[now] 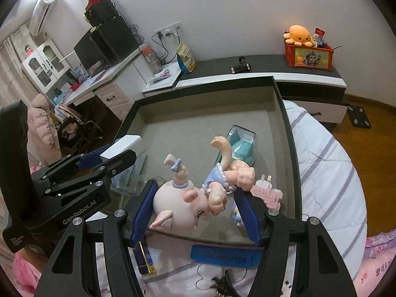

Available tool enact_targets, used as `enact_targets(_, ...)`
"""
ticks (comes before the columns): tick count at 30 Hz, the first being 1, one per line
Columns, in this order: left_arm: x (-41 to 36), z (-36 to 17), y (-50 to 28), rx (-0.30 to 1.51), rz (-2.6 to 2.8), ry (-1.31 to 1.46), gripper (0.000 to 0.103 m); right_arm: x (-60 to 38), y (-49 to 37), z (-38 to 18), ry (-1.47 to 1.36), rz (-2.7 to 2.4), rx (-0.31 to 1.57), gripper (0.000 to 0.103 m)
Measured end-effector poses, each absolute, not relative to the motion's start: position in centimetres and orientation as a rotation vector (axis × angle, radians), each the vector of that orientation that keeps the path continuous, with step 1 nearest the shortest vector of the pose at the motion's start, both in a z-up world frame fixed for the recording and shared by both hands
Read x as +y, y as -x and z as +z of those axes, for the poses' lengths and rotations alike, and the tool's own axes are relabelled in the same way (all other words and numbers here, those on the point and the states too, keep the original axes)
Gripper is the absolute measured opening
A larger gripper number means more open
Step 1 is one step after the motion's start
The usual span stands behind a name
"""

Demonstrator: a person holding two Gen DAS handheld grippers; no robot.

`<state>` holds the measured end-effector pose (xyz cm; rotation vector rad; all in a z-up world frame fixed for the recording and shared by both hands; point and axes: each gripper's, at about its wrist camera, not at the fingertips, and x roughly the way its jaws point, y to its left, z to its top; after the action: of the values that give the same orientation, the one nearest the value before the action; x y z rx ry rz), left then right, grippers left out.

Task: Organize rigid objects
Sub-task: 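Lower both held items into the pink box and open both tools, then withdraw both tools from the box toward the remaining items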

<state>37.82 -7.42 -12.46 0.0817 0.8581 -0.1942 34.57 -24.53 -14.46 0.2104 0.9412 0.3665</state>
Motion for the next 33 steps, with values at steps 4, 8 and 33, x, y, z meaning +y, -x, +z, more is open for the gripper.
enact_targets(4,-7.2,-12.6,-38.1,0.853,-0.156,-0.077,0.049,-23.8,-35.3,-15.0,-0.164,0.366,0.983,0.065)
enact_targets(8,-6.9,-12.7,-38.1,0.852,-0.135,-0.072,0.083,-23.7,-35.6,-15.4,-0.161,0.350,1.018,0.066)
enact_targets(33,-4.7,-6.5,-24.4,0.630,-0.131,-0.110,0.086,-23.7,-23.5,-7.8,-0.116,0.287,0.803,0.080)
